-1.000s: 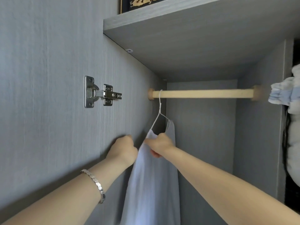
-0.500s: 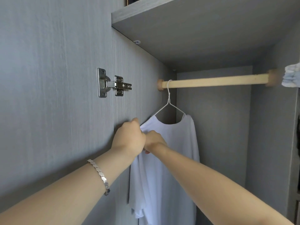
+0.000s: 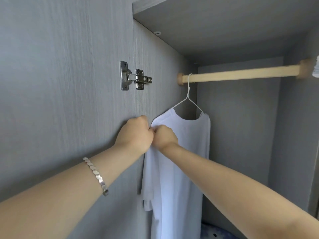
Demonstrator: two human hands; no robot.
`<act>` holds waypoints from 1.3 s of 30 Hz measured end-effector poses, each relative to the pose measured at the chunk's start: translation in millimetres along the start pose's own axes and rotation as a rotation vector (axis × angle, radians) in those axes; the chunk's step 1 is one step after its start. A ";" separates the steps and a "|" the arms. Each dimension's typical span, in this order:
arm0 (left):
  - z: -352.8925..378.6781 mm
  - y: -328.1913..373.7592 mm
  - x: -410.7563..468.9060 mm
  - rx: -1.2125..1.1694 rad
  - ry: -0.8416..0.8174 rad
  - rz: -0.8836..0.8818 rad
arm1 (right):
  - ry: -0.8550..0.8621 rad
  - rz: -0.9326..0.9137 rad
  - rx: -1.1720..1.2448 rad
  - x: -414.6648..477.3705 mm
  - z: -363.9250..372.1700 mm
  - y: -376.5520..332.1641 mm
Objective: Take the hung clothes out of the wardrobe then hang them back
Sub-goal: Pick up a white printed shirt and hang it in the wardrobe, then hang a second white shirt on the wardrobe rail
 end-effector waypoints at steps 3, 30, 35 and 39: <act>-1.2 -3.1 -4.8 0.010 -0.018 -0.005 | -0.001 -0.063 -0.133 -8.2 -3.3 -4.0; 135.7 90.9 -179.4 0.124 -1.067 0.644 | -0.340 0.789 -0.257 -303.5 -82.1 155.8; 138.4 171.5 -323.5 0.013 -1.108 1.006 | -0.143 1.087 -0.291 -486.4 -129.6 174.6; 118.0 233.2 -450.7 0.013 -1.133 1.293 | 0.032 1.319 -0.287 -650.9 -165.8 165.7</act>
Point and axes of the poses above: each hand's wrist, its own x-axis towards the middle knuckle, its own z-axis out of the palm, y = z × x, the point moved 5 cm from there along x, towards the middle knuckle, and after that the axes turned 9 degrees about x, right-handed, at the moved point
